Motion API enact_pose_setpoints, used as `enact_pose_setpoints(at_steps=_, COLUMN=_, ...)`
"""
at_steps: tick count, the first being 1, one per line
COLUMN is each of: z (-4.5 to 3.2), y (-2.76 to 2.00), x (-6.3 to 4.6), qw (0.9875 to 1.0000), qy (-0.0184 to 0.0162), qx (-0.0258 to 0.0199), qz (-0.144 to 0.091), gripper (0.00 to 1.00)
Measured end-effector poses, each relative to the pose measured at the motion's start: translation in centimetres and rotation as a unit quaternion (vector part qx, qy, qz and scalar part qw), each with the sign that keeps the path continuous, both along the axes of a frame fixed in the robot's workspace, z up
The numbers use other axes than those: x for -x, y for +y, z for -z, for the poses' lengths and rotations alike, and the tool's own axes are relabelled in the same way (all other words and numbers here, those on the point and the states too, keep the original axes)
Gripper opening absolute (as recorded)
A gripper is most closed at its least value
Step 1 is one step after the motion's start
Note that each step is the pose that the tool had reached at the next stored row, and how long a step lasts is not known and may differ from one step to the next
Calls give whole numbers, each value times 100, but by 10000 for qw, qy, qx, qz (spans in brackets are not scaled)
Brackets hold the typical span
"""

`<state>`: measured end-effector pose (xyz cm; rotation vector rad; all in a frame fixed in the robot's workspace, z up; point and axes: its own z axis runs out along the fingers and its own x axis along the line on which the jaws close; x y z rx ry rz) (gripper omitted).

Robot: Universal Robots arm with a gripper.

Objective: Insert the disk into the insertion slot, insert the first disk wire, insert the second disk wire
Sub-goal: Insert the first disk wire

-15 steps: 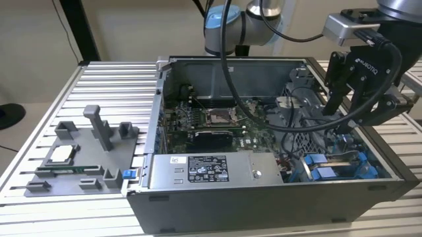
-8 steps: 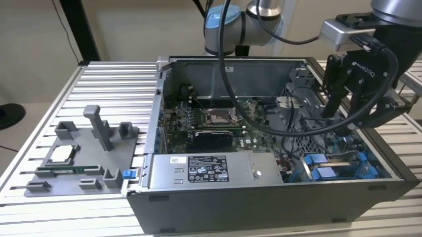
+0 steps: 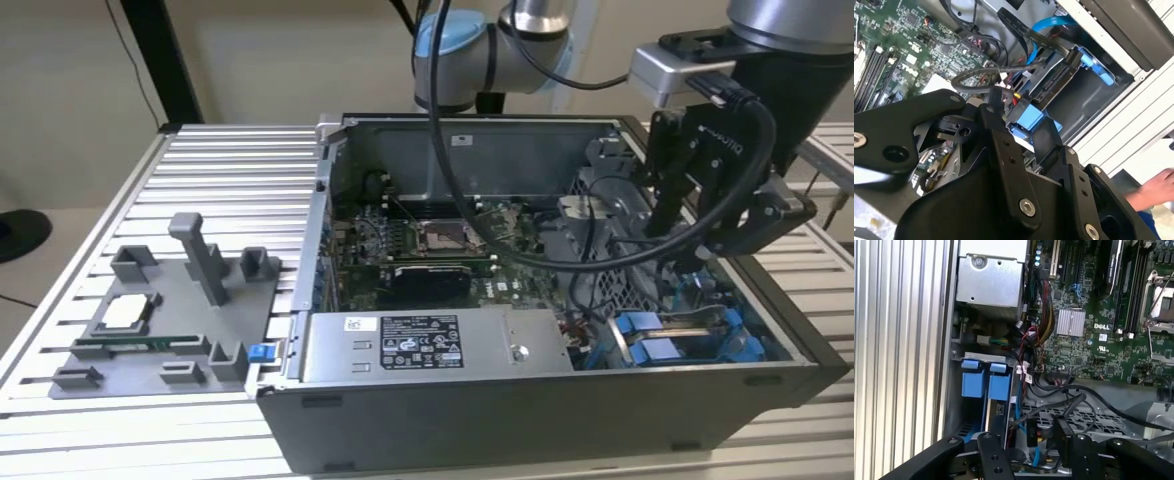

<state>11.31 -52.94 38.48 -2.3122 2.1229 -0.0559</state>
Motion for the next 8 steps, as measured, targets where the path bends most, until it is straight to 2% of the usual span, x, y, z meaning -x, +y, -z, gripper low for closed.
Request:
enact_pose_setpoints(at_steps=2, z=5, y=0, x=11, qw=10000, qy=-32, qx=0, qz=-7, gripper=100)
enact_pose_setpoints(at_steps=8, z=4, y=-4, x=27, qw=9999, qy=-75, qx=3, qz=-143, gripper=100)
